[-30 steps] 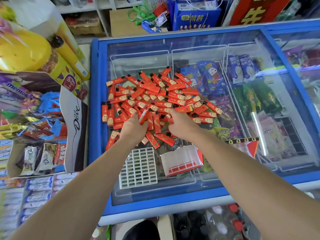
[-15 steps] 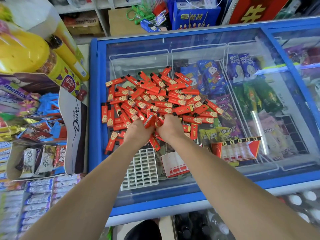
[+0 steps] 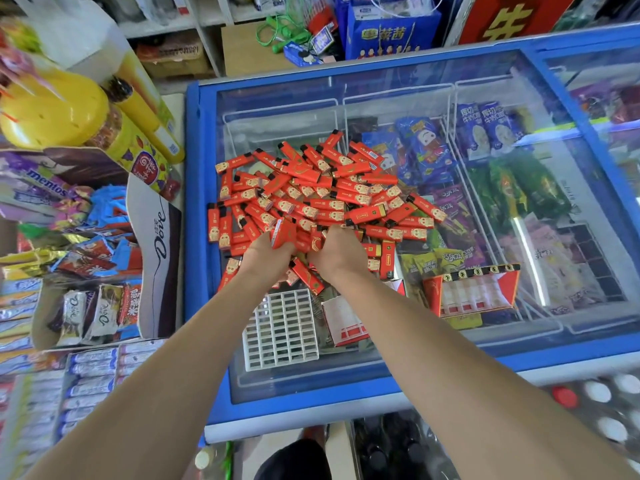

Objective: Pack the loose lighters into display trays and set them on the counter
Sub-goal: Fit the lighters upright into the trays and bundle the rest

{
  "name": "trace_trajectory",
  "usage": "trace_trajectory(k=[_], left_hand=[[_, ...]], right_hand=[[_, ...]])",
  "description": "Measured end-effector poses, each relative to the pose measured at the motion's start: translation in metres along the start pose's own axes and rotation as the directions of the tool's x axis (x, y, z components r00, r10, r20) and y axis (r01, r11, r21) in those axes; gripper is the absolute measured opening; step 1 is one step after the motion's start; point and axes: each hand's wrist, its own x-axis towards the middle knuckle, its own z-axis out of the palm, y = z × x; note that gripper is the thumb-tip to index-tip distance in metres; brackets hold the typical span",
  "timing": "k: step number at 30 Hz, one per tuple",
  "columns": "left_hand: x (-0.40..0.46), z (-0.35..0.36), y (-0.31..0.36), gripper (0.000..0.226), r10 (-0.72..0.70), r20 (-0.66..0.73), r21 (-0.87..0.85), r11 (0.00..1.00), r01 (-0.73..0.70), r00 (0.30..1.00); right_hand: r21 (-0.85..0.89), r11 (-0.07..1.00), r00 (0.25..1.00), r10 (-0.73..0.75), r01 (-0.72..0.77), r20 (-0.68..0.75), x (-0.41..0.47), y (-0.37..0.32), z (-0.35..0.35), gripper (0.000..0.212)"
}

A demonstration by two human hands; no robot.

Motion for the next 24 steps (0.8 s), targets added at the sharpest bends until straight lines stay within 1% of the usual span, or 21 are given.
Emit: trace_trajectory(k=[2, 4, 7, 9, 10, 11, 15, 17, 20, 22, 24], left_hand=[[-0.002, -0.003, -0.004, 0.013, 0.000, -0.028, -0.009, 1.000, 0.000, 1.000], [-0.003, -0.004, -0.005, 0.009, 0.012, -0.025, -0.032, 0.999, -0.013, 1.000], [-0.008, -0.004, 0.001, 0.005, 0.007, 0.017, -0.087, 0.996, -0.006, 1.000], [-0.011, -0.004, 0.004, 0.006, -0.017, 0.034, -0.143, 0.990, 0.022, 0.999], [-0.012, -0.003, 0.006, 0.005, -0.035, 0.046, -0.170, 0.985, 0.042, 0.998], [-0.012, -0.002, 0.008, 0.009, -0.044, 0.054, -0.190, 0.980, 0.054, 0.998], [-0.021, 0.012, 0.030, 0.034, -0.047, 0.068, -0.294, 0.954, 0.065, 0.997], [-0.027, 0.025, 0.046, 0.041, -0.031, 0.081, -0.344, 0.937, 0.058, 0.996], [-0.039, 0.051, 0.066, 0.034, 0.051, 0.131, -0.334, 0.942, -0.004, 0.990], [-0.047, 0.071, 0.077, 0.024, 0.114, 0.150, -0.300, 0.952, -0.064, 0.982], [-0.056, 0.091, 0.085, 0.020, 0.163, 0.179, -0.261, 0.959, -0.113, 0.970]], right_hand=[[-0.075, 0.997, 0.999, -0.025, 0.023, -0.030, -0.002, -0.004, 0.002, 0.043], [-0.075, 0.996, 0.997, -0.052, 0.048, -0.050, -0.004, -0.007, 0.005, 0.038], [0.003, 0.999, 0.998, -0.051, 0.051, -0.030, -0.004, -0.010, 0.005, 0.031], [0.104, 0.993, 0.999, -0.045, 0.046, -0.013, -0.004, -0.007, -0.001, 0.026], [0.161, 0.986, 0.999, -0.048, 0.051, -0.024, -0.005, -0.005, -0.007, 0.027], [0.219, 0.974, 0.997, -0.053, 0.062, -0.048, -0.008, -0.002, -0.013, 0.031], [0.433, 0.896, 0.991, -0.054, 0.100, -0.119, -0.024, 0.016, -0.049, 0.056], [0.489, 0.865, 0.988, -0.045, 0.114, -0.150, -0.033, 0.028, -0.067, 0.058], [0.545, 0.825, 0.972, -0.019, 0.148, -0.235, -0.044, 0.050, -0.093, 0.048], [0.585, 0.792, 0.950, 0.020, 0.175, -0.310, -0.053, 0.069, -0.108, 0.035], [0.594, 0.783, 0.923, 0.068, 0.186, -0.379, -0.062, 0.089, -0.121, 0.023]])
